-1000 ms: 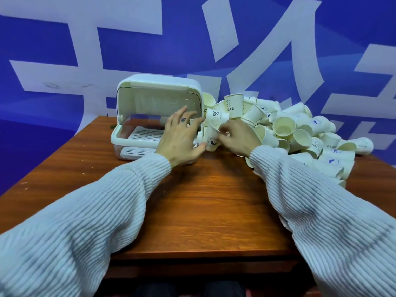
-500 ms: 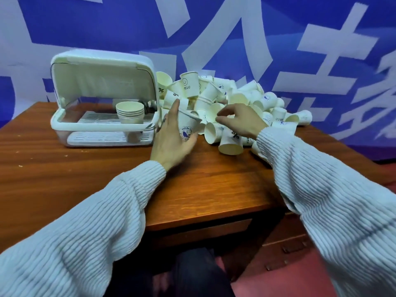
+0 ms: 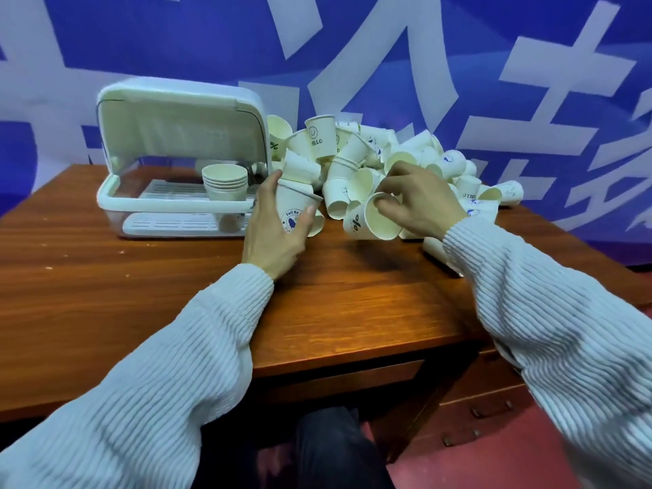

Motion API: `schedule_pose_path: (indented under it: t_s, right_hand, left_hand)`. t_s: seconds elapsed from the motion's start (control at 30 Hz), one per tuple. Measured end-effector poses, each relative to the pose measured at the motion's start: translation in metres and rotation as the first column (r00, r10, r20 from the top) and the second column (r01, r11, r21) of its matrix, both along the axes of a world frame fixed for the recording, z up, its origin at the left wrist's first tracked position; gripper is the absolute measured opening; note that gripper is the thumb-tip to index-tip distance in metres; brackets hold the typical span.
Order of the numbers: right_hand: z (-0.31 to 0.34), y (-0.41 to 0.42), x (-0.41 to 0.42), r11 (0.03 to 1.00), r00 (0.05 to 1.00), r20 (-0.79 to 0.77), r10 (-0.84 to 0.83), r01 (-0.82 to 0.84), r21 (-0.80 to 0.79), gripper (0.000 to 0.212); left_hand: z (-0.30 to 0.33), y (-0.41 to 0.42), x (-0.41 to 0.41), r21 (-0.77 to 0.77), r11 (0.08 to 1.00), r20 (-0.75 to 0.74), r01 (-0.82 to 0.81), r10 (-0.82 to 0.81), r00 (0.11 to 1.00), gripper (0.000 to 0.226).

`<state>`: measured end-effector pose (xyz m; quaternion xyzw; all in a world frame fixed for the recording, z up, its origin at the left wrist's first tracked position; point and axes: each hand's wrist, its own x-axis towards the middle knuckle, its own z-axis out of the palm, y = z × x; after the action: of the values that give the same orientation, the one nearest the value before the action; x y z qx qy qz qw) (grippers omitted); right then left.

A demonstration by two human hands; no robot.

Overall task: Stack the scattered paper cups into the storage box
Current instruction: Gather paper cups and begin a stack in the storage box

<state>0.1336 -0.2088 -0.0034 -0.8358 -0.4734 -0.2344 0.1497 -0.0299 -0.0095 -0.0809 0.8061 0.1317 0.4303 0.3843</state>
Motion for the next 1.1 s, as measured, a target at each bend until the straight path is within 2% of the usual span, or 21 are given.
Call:
schedule_pose_path:
  t_s: [0.07,0.2,0.27,0.3,0.37,0.43,0.6,0.67,0.77,0.9,1.0,1.1]
  right_hand:
    - [0.008,0.015,-0.009,0.992,0.998,-0.068,-0.007,0.016,0.128,0.025]
    - [0.021,0.067,-0.022,0.963,0.952,-0.304,0.021,0.063,0.264,0.031]
    - [0.026,0.097,-0.028,0.941,0.918,-0.391,0.07,0.07,0.332,0.012]
    - [0.029,0.111,-0.033,0.928,0.895,-0.436,0.098,0.076,0.365,0.009]
    - [0.036,0.137,-0.042,0.898,0.855,-0.488,0.178,0.062,0.435,0.026]
    - [0.043,0.163,-0.049,0.886,0.851,-0.482,0.207,0.047,0.462,0.024]
    - [0.049,0.212,-0.064,0.92,0.885,-0.431,0.177,0.008,0.393,0.019]
    - [0.047,0.224,-0.068,0.948,0.902,-0.414,0.126,0.014,0.319,0.021]
    - [0.042,0.237,-0.069,0.984,0.913,-0.405,0.043,0.031,0.174,0.014]
    - [0.023,0.242,-0.07,0.999,0.912,-0.409,-0.038,0.045,0.007,0.012]
    - [0.007,0.239,-0.067,0.999,0.906,-0.422,-0.024,0.04,0.028,0.01]
    - [0.006,0.233,-0.064,0.996,0.902,-0.431,0.01,0.031,0.087,0.021]
  left_hand:
    - [0.008,0.007,-0.004,-0.038,0.998,0.062,-0.049,0.051,0.997,0.072]
    - [0.023,0.03,-0.016,-0.054,0.99,0.105,-0.133,0.138,0.985,0.069]
    - [0.026,0.044,-0.026,-0.039,0.984,0.109,-0.175,0.178,0.978,0.069]
    - [0.028,0.051,-0.032,-0.041,0.979,0.119,-0.201,0.204,0.972,0.068]
    - [0.033,0.066,-0.043,-0.071,0.963,0.15,-0.259,0.267,0.952,0.067]
    - [0.038,0.08,-0.055,-0.123,0.948,0.177,-0.294,0.313,0.933,0.063]
    - [0.047,0.113,-0.075,-0.145,0.926,0.156,-0.349,0.37,0.916,0.066]
    - [0.049,0.121,-0.078,-0.145,0.919,0.136,-0.366,0.385,0.913,0.068]
    - [0.054,0.128,-0.083,-0.123,0.927,0.101,-0.353,0.366,0.925,0.072]
    - [0.06,0.129,-0.082,-0.042,0.935,0.077,-0.352,0.354,0.932,0.073]
    - [0.07,0.129,-0.074,0.004,0.938,-0.007,-0.345,0.345,0.938,0.071]
    - [0.085,0.125,-0.059,0.047,0.946,-0.105,-0.32,0.323,0.94,0.068]
